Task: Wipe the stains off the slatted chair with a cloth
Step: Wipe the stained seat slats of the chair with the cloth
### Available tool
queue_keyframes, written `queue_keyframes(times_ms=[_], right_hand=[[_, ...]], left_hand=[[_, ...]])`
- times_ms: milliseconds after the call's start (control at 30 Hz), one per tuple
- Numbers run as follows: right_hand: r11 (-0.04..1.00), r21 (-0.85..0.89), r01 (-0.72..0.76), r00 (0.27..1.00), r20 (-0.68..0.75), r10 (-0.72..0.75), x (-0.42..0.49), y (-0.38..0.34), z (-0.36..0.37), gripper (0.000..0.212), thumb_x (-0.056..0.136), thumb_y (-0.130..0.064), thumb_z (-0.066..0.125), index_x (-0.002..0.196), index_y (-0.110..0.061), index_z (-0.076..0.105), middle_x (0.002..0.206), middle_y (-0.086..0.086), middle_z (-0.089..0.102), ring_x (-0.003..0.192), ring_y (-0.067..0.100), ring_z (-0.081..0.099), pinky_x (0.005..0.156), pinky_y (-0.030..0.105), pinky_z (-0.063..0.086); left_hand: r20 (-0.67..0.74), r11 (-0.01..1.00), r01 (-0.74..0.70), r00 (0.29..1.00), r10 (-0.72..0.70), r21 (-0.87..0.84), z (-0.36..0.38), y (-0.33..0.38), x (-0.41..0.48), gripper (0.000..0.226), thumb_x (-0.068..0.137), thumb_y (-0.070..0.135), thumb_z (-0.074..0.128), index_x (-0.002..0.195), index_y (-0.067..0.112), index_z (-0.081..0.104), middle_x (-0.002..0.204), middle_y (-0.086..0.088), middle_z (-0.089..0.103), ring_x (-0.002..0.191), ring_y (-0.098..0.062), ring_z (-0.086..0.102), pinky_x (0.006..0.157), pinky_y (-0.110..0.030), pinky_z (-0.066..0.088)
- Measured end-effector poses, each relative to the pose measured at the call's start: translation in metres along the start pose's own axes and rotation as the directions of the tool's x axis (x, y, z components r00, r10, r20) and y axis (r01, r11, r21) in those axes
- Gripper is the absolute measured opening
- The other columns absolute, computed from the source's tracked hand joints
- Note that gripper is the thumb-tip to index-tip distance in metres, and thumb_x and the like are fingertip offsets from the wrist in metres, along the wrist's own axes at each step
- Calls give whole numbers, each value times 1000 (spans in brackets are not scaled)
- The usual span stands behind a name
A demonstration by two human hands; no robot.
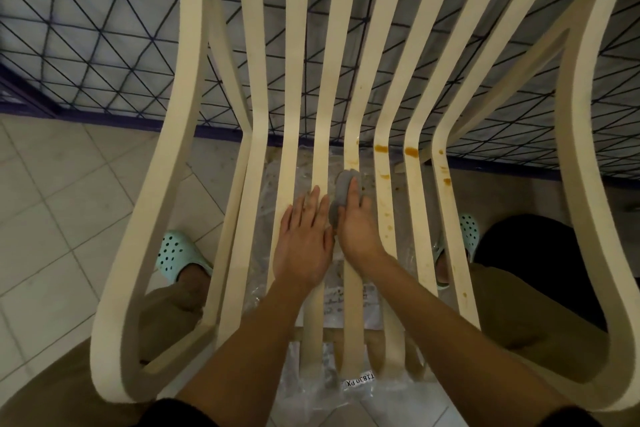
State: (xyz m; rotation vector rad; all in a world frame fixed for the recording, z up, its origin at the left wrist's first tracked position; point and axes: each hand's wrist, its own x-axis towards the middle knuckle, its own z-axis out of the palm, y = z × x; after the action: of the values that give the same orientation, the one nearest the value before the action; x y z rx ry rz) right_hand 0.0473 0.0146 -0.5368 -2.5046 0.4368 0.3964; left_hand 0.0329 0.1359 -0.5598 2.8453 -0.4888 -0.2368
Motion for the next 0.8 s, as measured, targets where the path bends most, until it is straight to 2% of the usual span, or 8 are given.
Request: queue_keyframes(times_ms=[100, 133, 200, 267, 400, 533, 700, 800], right_hand=[[992, -125, 10, 1000, 17, -7, 29, -5, -7, 76, 102, -7, 41, 153, -14, -15, 157, 23, 10, 124, 37, 49, 88, 39, 53], [990, -138, 5, 1000, 12, -4, 39, -6, -8, 77, 101, -6, 42, 152, -13, -16, 157, 24, 10, 121, 37, 51, 85, 39, 54], [993, -114, -20, 1000, -22, 17, 58, -9, -9, 78, 101, -9, 42, 153, -15, -16, 153, 25, 19, 102, 34, 60, 76, 38, 55], [993, -107, -41, 998, -46, 36, 73, -13, -11, 81, 99, -7, 44, 153, -17, -17, 147, 25, 28, 86, 31, 61, 70, 38, 54], [984, -177, -36, 998, -57, 26, 94, -20, -14, 92, 95, -8, 50, 151, -14, -22, 147, 27, 25, 97, 37, 62, 75, 40, 55], [973, -231, -5, 996, -86, -15, 100, -20, -14, 87, 96, -10, 46, 151, -11, -20, 153, 29, 15, 90, 37, 64, 62, 34, 45], [975, -220, -25, 997, -82, 7, 96, -16, -13, 80, 99, -11, 42, 153, -14, -17, 149, 30, 22, 93, 34, 62, 70, 36, 49], [988, -146, -51, 997, -64, 42, 87, -15, -11, 74, 102, -15, 39, 154, -17, -15, 145, 27, 29, 99, 33, 59, 78, 36, 49]], left_hand=[[2, 1000, 6, 1000, -6, -28, 1, 1, 0, 59, 101, 41, 18, 156, 21, 8, 164, 1, -1, 151, -18, 0, 122, -40, 10], [-1, 1000, 4, 1000, -4, -29, 1, 1, 0, 59, 101, 41, 18, 156, 21, 9, 164, 1, 1, 151, -19, 2, 122, -40, 11], [2, 999, 5, 1000, -5, -40, 1, 1, 1, 59, 101, 42, 18, 156, 21, 12, 164, 2, 3, 151, -19, 6, 122, -41, 12], [4, 998, 8, 1000, -8, -61, 0, 1, 1, 58, 102, 41, 20, 156, 22, 12, 164, 2, 2, 151, -18, 5, 122, -40, 11], [-1, 998, 12, 1000, -12, -60, -1, 1, 0, 58, 102, 42, 20, 156, 22, 12, 164, 3, 1, 151, -15, 2, 122, -39, 8], [4, 998, 14, 1000, -13, -58, 2, -1, 2, 58, 102, 40, 24, 156, 22, 11, 164, 4, 0, 151, -14, 0, 122, -38, 7], [11, 997, 20, 1000, -19, -70, 1, 0, 1, 57, 103, 40, 24, 156, 24, 11, 164, 5, 0, 150, -13, 0, 122, -37, 6], [19, 997, 23, 1000, -22, -68, -1, 0, 1, 57, 102, 40, 22, 156, 24, 12, 164, 6, 1, 150, -12, 3, 122, -37, 8]])
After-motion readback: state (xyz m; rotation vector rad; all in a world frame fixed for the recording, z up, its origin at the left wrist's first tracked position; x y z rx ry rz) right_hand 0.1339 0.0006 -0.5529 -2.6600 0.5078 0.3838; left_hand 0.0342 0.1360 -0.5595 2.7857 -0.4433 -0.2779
